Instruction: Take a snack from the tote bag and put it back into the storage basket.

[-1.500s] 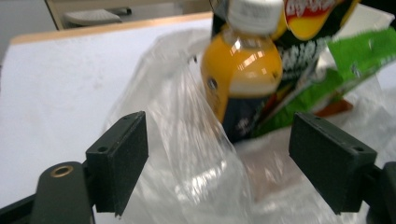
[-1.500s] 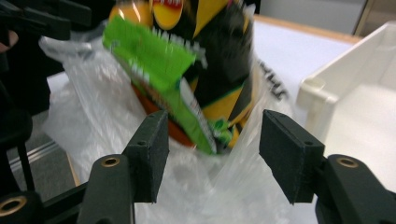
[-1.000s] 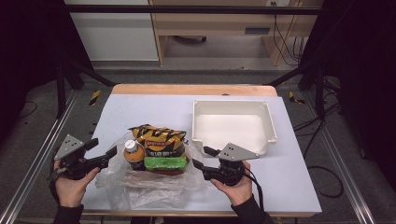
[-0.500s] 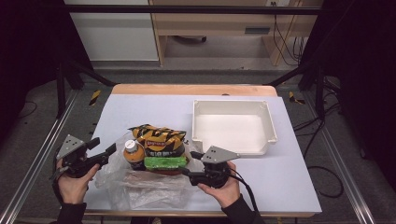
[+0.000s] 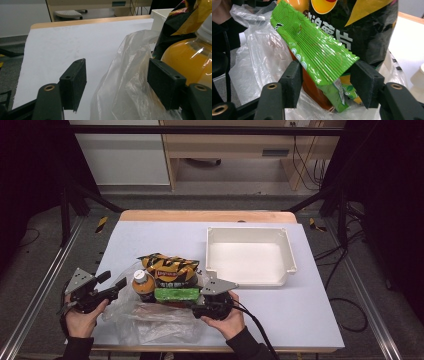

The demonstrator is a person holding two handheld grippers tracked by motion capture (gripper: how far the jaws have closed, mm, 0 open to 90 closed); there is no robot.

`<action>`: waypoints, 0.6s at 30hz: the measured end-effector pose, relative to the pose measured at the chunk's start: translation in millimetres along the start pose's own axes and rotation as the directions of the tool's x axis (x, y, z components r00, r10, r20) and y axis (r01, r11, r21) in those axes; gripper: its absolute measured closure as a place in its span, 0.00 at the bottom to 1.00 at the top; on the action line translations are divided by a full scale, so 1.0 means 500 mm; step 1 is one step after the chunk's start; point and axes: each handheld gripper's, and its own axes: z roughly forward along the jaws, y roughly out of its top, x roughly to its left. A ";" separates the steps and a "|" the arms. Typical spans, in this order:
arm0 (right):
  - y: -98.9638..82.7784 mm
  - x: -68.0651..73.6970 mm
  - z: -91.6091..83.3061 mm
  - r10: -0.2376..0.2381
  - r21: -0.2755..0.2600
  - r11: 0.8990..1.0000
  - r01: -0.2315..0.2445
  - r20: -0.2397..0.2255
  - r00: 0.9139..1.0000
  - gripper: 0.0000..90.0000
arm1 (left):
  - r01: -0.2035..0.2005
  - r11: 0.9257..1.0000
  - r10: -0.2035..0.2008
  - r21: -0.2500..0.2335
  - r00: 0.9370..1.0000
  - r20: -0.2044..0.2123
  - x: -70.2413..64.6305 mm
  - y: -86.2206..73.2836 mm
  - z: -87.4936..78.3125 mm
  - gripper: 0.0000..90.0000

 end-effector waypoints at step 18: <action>0.004 0.003 0.004 -0.022 -0.036 0.999 0.022 -0.003 1.000 0.66 | 0.011 0.999 -0.011 0.042 1.000 -0.004 -0.003 -0.009 0.007 0.36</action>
